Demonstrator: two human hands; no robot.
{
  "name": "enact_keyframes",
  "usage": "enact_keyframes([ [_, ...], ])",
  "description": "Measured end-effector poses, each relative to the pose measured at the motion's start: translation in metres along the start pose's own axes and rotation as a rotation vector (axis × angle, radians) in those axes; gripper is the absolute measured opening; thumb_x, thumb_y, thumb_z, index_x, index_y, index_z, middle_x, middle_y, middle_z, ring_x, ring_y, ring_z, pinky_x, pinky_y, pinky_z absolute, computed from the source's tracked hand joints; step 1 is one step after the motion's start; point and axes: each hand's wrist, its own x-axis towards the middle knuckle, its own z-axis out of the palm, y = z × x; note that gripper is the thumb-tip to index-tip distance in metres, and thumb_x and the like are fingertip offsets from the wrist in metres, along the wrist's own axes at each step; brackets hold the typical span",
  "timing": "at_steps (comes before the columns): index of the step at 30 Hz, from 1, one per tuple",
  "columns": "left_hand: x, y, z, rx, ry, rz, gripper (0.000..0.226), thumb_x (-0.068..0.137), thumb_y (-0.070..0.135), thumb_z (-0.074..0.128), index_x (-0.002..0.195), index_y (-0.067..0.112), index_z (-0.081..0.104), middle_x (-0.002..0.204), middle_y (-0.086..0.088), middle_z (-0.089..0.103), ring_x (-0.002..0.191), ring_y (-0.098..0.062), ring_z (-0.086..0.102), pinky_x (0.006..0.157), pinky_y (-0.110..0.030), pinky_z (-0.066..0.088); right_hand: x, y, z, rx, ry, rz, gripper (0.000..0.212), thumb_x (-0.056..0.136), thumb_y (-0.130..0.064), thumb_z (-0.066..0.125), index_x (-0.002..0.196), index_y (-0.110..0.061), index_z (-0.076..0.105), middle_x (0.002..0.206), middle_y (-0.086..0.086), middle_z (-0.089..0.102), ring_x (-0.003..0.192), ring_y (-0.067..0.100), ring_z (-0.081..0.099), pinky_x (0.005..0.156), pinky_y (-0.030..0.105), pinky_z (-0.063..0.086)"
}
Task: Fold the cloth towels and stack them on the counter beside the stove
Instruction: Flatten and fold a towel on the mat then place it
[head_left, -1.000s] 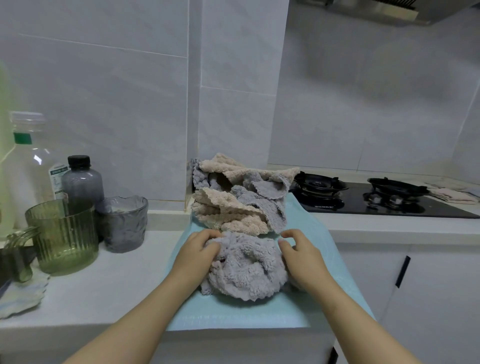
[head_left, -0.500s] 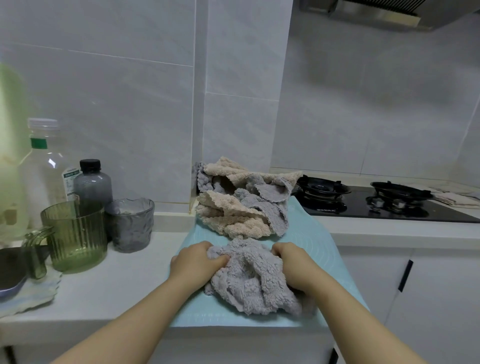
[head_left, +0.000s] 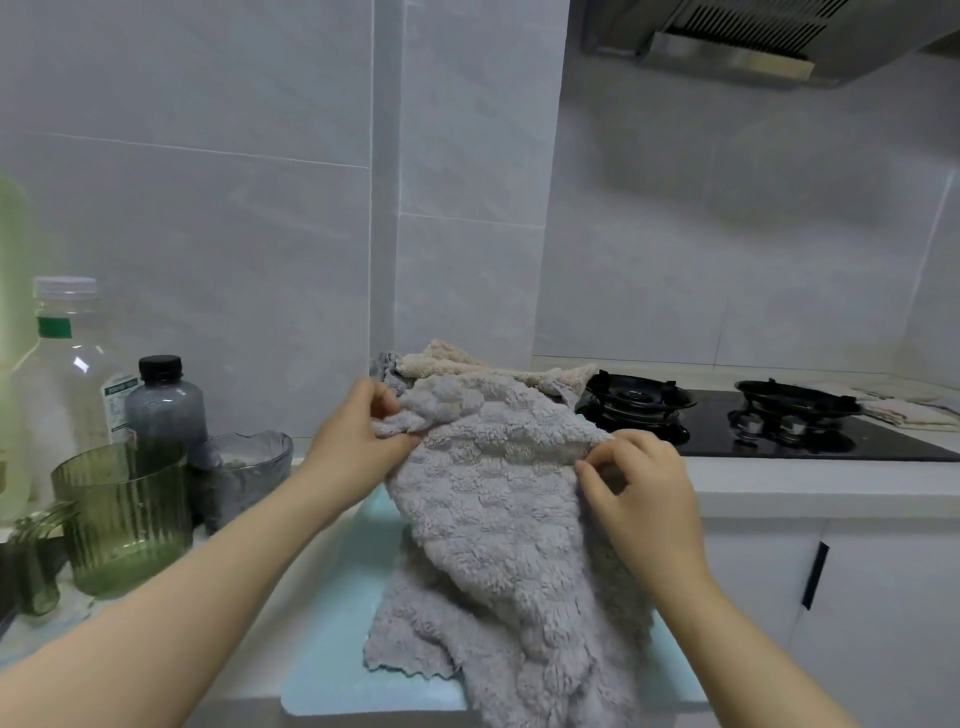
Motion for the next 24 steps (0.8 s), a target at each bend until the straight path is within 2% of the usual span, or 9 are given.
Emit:
enact_keyframes([
  [3, 0.011, 0.002, 0.011, 0.126, 0.099, 0.064, 0.028, 0.081, 0.015, 0.069, 0.086, 0.021, 0.041, 0.084, 0.005, 0.049, 0.078, -0.015, 0.045, 0.059, -0.029, 0.032, 0.002, 0.008, 0.014, -0.118, 0.066, -0.097, 0.015, 0.067, 0.003, 0.076, 0.073, -0.007, 0.066, 0.084, 0.006, 0.064, 0.071, 0.028, 0.051, 0.065, 0.029, 0.038],
  [7, 0.036, -0.01, 0.028, 0.313, 0.207, 0.157, 0.024, 0.085, 0.019, 0.063, 0.103, 0.021, 0.048, 0.107, 0.001, 0.048, 0.094, -0.017, 0.047, 0.072, -0.028, 0.033, 0.016, 0.012, 0.034, -0.257, 0.141, -0.118, 0.009, 0.069, -0.01, 0.068, 0.077, -0.013, 0.07, 0.093, 0.002, 0.068, 0.087, 0.023, 0.044, 0.07, 0.033, 0.031],
  [9, 0.047, -0.023, 0.04, 0.422, 0.16, 0.16, 0.037, 0.088, 0.017, 0.058, 0.124, 0.02, 0.045, 0.124, -0.004, 0.044, 0.107, -0.023, 0.05, 0.08, -0.031, 0.04, 0.019, 0.015, 0.05, -0.35, 0.011, -0.083, 0.019, 0.065, -0.01, 0.069, 0.083, -0.014, 0.07, 0.108, 0.005, 0.067, 0.098, 0.027, 0.047, 0.077, 0.035, 0.03],
  [12, 0.047, -0.041, 0.059, 0.76, 0.045, 0.097, 0.063, 0.091, 0.015, 0.05, 0.145, 0.028, 0.019, 0.153, -0.008, 0.011, 0.137, -0.031, 0.022, 0.105, -0.042, 0.031, 0.014, 0.014, 0.071, -0.493, -0.36, 0.013, 0.034, 0.069, -0.018, 0.07, 0.102, -0.022, 0.065, 0.147, 0.01, 0.04, 0.128, 0.04, 0.039, 0.098, 0.044, 0.025],
  [13, 0.043, -0.046, 0.064, 0.827, 0.036, 0.129, 0.066, 0.091, 0.015, 0.05, 0.146, 0.028, 0.018, 0.156, -0.007, 0.006, 0.141, -0.031, 0.015, 0.109, -0.043, 0.027, 0.01, 0.014, 0.075, -0.48, -0.456, 0.042, 0.035, 0.078, -0.023, 0.063, 0.112, -0.026, 0.062, 0.155, 0.008, 0.026, 0.137, 0.041, 0.028, 0.105, 0.046, 0.021],
  [15, 0.031, -0.054, 0.069, 0.845, -0.003, 0.274, 0.057, 0.089, 0.018, 0.052, 0.142, 0.024, 0.034, 0.155, -0.009, 0.019, 0.142, -0.032, 0.02, 0.11, -0.047, 0.027, 0.001, 0.015, 0.076, -0.388, -0.512, 0.064, 0.035, 0.088, -0.029, 0.049, 0.122, -0.031, 0.057, 0.158, 0.004, 0.015, 0.142, 0.038, 0.018, 0.109, 0.048, 0.021],
  [17, 0.019, -0.061, 0.068, 0.765, -0.131, 0.325, 0.05, 0.09, 0.037, 0.036, 0.139, 0.024, 0.04, 0.152, -0.006, 0.028, 0.142, -0.029, 0.021, 0.112, -0.046, 0.024, -0.006, 0.014, 0.071, -0.292, -0.633, 0.154, 0.037, 0.095, -0.037, 0.04, 0.131, -0.035, 0.048, 0.159, -0.003, 0.008, 0.144, 0.029, 0.009, 0.112, 0.043, 0.017],
  [20, -0.002, -0.067, 0.064, 0.759, -0.382, 0.239, 0.084, 0.069, 0.063, 0.001, 0.144, 0.033, 0.024, 0.155, 0.01, 0.016, 0.145, -0.015, 0.004, 0.117, -0.038, 0.013, -0.016, 0.012, 0.062, -0.129, -0.774, 0.25, 0.032, 0.094, -0.044, 0.042, 0.123, -0.037, 0.052, 0.153, -0.009, 0.024, 0.141, 0.019, 0.018, 0.109, 0.037, 0.021],
  [24, -0.03, -0.063, 0.053, 0.718, -0.705, 0.097, 0.06, 0.092, 0.061, 0.028, 0.146, 0.037, 0.02, 0.157, 0.012, 0.008, 0.145, -0.008, 0.003, 0.117, -0.039, 0.003, -0.035, 0.003, 0.043, 0.035, -0.709, 0.205, 0.027, 0.087, -0.051, 0.049, 0.109, -0.037, 0.058, 0.127, -0.018, 0.049, 0.123, 0.012, 0.041, 0.101, 0.032, 0.031],
])
